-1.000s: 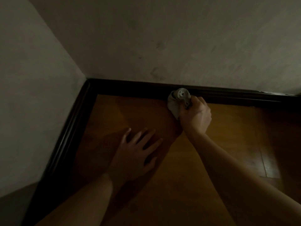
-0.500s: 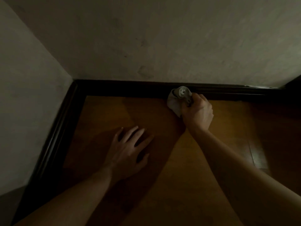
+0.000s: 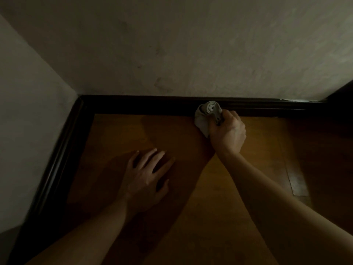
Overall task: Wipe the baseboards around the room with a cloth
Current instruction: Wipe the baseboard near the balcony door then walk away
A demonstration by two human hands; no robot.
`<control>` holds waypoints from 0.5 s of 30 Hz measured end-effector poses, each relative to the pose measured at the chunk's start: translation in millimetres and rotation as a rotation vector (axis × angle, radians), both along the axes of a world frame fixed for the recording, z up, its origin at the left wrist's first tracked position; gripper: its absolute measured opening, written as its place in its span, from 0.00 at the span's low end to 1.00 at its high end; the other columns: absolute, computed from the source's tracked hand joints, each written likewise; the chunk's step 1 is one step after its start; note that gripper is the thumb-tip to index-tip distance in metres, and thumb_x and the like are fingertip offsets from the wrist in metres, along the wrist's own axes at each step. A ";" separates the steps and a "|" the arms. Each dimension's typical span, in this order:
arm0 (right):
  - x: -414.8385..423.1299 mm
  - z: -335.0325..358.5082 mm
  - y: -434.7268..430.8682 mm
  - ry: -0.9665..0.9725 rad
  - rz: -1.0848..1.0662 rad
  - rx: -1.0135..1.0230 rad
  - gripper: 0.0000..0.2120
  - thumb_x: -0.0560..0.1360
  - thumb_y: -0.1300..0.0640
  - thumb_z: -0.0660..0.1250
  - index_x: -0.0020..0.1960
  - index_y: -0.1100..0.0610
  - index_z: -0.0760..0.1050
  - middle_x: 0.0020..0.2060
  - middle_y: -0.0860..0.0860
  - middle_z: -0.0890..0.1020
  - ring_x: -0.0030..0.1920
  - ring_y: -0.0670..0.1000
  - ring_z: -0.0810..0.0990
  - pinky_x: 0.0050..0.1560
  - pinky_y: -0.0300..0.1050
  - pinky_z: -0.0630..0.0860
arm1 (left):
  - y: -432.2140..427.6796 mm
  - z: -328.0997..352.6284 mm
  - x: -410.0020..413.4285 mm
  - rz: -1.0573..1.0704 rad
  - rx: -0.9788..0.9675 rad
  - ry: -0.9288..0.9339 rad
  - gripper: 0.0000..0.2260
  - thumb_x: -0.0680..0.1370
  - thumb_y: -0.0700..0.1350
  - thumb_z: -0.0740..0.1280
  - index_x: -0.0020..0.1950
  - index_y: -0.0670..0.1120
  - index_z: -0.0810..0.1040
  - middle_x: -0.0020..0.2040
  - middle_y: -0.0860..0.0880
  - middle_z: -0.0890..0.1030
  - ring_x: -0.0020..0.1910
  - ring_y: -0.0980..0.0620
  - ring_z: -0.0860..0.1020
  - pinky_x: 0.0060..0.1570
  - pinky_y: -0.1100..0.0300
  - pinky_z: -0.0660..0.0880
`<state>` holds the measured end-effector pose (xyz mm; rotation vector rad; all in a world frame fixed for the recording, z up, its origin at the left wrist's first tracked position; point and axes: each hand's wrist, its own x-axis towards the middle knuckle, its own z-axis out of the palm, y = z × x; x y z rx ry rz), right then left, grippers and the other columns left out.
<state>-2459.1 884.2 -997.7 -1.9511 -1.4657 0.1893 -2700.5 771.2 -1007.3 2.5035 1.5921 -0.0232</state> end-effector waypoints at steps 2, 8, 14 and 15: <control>-4.3 0.8 1.5 -0.020 0.052 -0.011 0.11 0.73 0.46 0.67 0.48 0.54 0.78 0.43 0.51 0.78 0.43 0.58 0.79 0.37 0.45 0.64 | 0.1 -0.4 -0.3 0.000 -0.002 0.001 0.26 0.79 0.59 0.57 0.77 0.56 0.68 0.76 0.46 0.69 0.77 0.44 0.65 0.69 0.34 0.63; 0.2 -2.6 1.1 -0.017 0.013 0.016 0.10 0.73 0.47 0.67 0.48 0.53 0.78 0.42 0.50 0.78 0.42 0.57 0.79 0.37 0.44 0.63 | 1.7 -3.6 -2.7 0.026 0.012 -0.019 0.25 0.79 0.59 0.56 0.76 0.55 0.69 0.76 0.47 0.69 0.76 0.44 0.66 0.69 0.35 0.64; -12.1 0.5 5.8 -0.035 0.152 -0.015 0.10 0.73 0.45 0.67 0.43 0.53 0.75 0.40 0.49 0.77 0.39 0.57 0.78 0.34 0.44 0.62 | -2.3 -8.7 -1.2 0.106 0.057 -0.061 0.25 0.79 0.58 0.59 0.76 0.56 0.70 0.75 0.47 0.70 0.75 0.43 0.67 0.70 0.38 0.63; -3.1 0.3 4.9 -0.040 0.134 -0.015 0.10 0.73 0.46 0.67 0.44 0.53 0.75 0.41 0.49 0.77 0.40 0.57 0.78 0.34 0.44 0.63 | -1.4 -8.6 -1.5 0.117 0.046 -0.056 0.25 0.79 0.58 0.58 0.76 0.56 0.69 0.76 0.48 0.69 0.75 0.43 0.66 0.70 0.38 0.63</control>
